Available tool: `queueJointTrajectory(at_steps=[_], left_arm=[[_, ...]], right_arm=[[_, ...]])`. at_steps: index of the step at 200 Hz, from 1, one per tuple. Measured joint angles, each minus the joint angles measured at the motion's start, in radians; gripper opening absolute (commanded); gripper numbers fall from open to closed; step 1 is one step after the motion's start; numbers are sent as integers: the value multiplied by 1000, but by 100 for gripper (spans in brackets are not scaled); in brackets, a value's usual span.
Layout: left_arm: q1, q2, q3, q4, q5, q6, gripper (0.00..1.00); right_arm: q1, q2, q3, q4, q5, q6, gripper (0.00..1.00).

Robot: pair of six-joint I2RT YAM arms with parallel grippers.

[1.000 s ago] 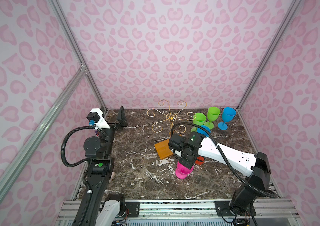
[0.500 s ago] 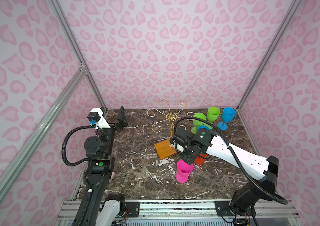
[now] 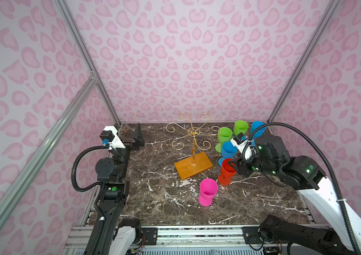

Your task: Take the wine glass off the wine glass rack

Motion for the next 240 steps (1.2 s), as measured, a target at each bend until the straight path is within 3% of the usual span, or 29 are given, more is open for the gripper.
queueJointTrajectory(at_steps=[23,36,40,82,112,170,240], left_arm=[[0,-5,-13,5,0,4,97],[0,-8,-26,13,0,7,97],[0,-10,-32,16,0,7,97],[0,-55,-153,35,-20,40,97],[0,-57,-281,103,-48,42,97],[0,87,-455,232,-86,60,97],[2,263,-608,411,-123,129,97]], right_arm=[[-106,-62,-47,69,-51,-8,70],[-173,-88,-91,118,-63,-6,96],[-200,-94,-109,136,-67,-3,98],[-394,-110,-300,354,-94,35,99],[-484,-125,-478,587,3,85,99],[-538,-106,-789,973,220,92,99],[-563,37,-1029,1373,267,54,99]])
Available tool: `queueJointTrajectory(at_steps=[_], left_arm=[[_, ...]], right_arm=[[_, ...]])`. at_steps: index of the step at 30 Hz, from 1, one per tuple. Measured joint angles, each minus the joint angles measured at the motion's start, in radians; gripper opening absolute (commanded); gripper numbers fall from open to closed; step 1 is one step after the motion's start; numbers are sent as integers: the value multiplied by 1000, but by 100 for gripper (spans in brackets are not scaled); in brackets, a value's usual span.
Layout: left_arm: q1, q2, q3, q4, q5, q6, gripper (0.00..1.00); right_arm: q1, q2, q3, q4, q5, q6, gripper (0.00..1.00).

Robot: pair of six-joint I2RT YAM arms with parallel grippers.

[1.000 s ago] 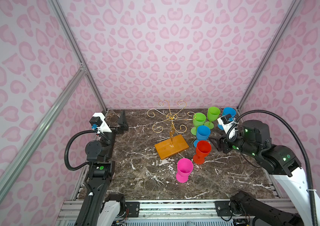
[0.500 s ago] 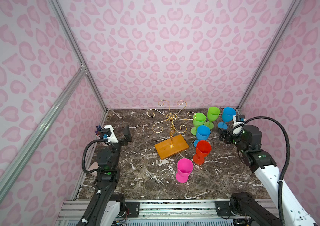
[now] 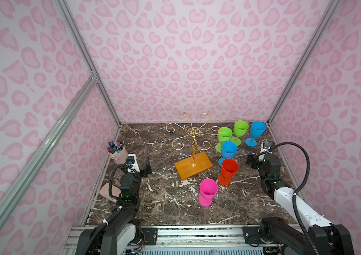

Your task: Take the wine glass off the wine glass rack

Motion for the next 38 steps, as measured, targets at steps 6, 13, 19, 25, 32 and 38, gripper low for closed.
queueJointTrajectory(at_steps=[6,13,19,25,32,38], left_arm=[[39,195,-3,126,34,8,97],[79,391,85,181,134,8,97],[79,407,167,107,184,12,97],[79,409,180,51,214,27,97],[79,410,185,32,216,27,97],[78,413,193,23,213,27,97]], right_arm=[[-4,130,-123,275,0,-45,99],[-10,319,-203,575,-35,-69,99],[-9,485,-220,779,-88,-98,99],[-9,447,-196,803,-105,-103,99],[-9,445,-196,799,-112,-104,99],[-9,445,-185,784,-111,-105,99]])
